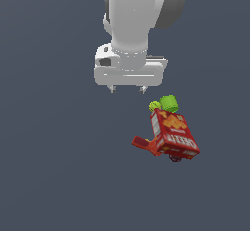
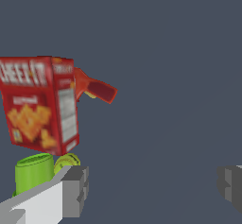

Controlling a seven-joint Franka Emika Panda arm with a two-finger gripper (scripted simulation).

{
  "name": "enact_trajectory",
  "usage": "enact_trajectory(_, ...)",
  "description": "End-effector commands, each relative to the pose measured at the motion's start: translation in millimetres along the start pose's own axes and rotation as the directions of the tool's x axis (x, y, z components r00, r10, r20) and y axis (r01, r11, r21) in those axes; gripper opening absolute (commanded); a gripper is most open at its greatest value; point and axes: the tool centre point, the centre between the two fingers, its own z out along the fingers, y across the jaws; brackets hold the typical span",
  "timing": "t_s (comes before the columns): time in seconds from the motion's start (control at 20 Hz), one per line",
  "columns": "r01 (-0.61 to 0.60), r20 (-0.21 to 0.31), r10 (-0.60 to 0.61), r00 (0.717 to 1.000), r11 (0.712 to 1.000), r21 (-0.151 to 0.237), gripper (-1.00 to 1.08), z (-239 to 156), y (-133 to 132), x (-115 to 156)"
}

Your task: Pick up a designated object from a clutter of objects.

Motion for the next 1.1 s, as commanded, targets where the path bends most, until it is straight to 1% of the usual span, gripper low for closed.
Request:
enact_trajectory(0.0,0.000,0.000,0.000,1.000,1.000,0.000,1.00,0,0,0)
enact_trajectory(0.4,0.029,0.021,-0.029,0.999,1.000,0.000,1.00,4,2,-1)
enact_trajectory(0.6,0.034,0.023,-0.034,0.999,0.999,0.000,1.00,4,3,-1)
enact_trajectory(1.05,-0.002,0.019,0.003,1.000,1.000,-0.004,1.00,17,-7,-2)
